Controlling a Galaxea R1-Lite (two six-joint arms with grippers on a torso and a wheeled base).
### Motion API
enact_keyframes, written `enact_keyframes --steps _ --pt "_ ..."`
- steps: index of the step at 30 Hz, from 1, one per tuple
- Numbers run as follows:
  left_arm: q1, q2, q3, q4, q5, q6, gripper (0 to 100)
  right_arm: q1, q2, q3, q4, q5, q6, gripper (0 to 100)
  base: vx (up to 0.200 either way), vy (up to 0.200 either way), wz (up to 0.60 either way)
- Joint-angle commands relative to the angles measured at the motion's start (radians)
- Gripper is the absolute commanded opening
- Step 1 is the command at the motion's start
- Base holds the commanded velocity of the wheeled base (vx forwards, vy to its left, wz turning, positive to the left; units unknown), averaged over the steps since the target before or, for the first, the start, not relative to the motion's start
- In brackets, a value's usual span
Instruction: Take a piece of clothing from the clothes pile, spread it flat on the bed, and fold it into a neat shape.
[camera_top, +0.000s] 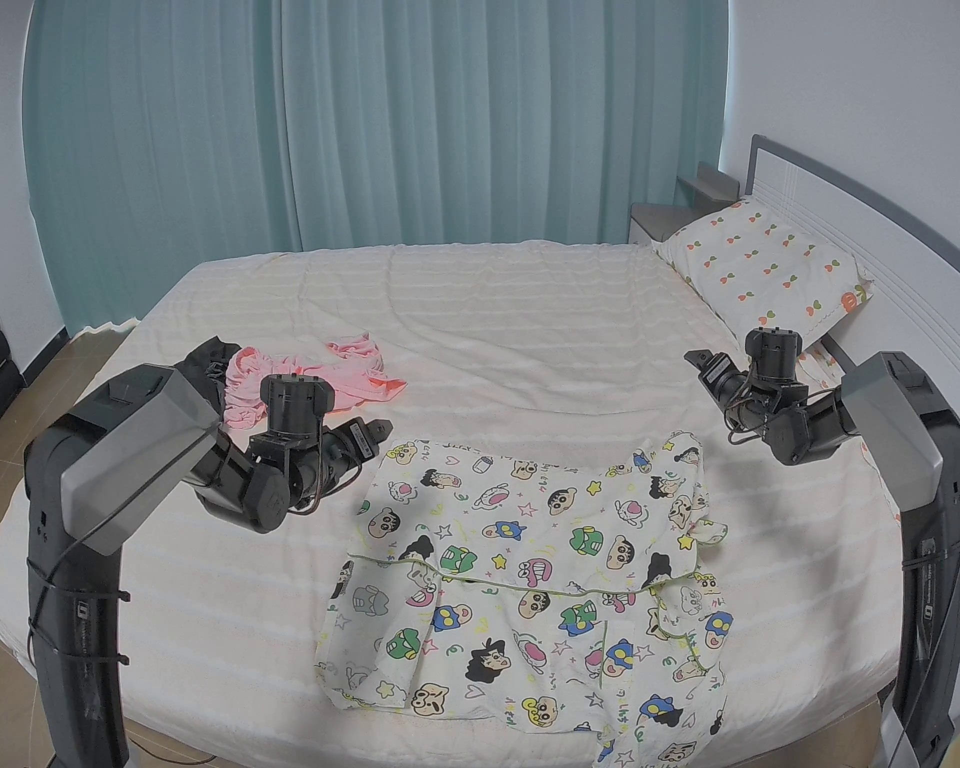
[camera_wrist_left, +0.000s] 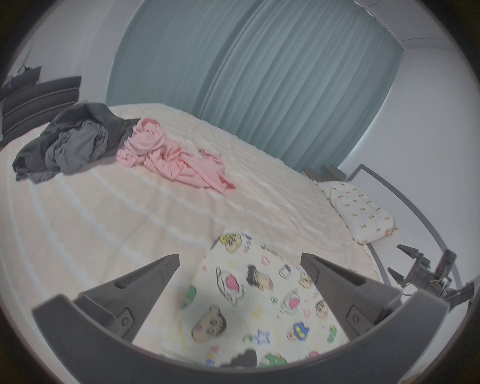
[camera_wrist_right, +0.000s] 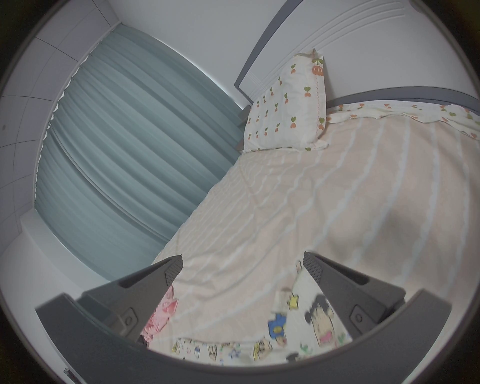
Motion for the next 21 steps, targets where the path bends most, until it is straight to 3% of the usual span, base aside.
enact_keyframes --steps 1,5,10,13,19,21 --pt "-0.171 -0.405 0.635 -0.140 -0.198 -0.179 100 0.093 -0.564 0.879 -0.333 0.015 0.002 100 0.000 0.000 0.00" --pt "-0.256 -0.477 0.732 -0.143 -0.186 -0.343 100 0.066 -0.762 1.124 -0.445 0.013 -0.018 100 0.000 0.000 0.00" --pt "-0.272 -0.497 0.789 -0.143 -0.183 -0.353 100 0.085 -0.913 1.281 -0.450 0.030 -0.173 100 0.000 0.000 0.00" --pt "-0.272 -0.494 0.803 -0.143 -0.159 -0.353 100 0.096 -0.920 1.310 -0.442 0.021 -0.210 100 0.000 0.000 0.00" --pt "-0.274 -0.492 0.822 -0.143 -0.146 -0.358 100 0.142 -0.886 1.391 -0.453 0.021 -0.176 100 0.000 0.000 0.00" --pt "-0.272 -0.489 0.822 -0.143 -0.149 -0.358 100 0.217 -0.862 1.416 -0.465 0.015 -0.084 100 0.000 0.000 0.00"
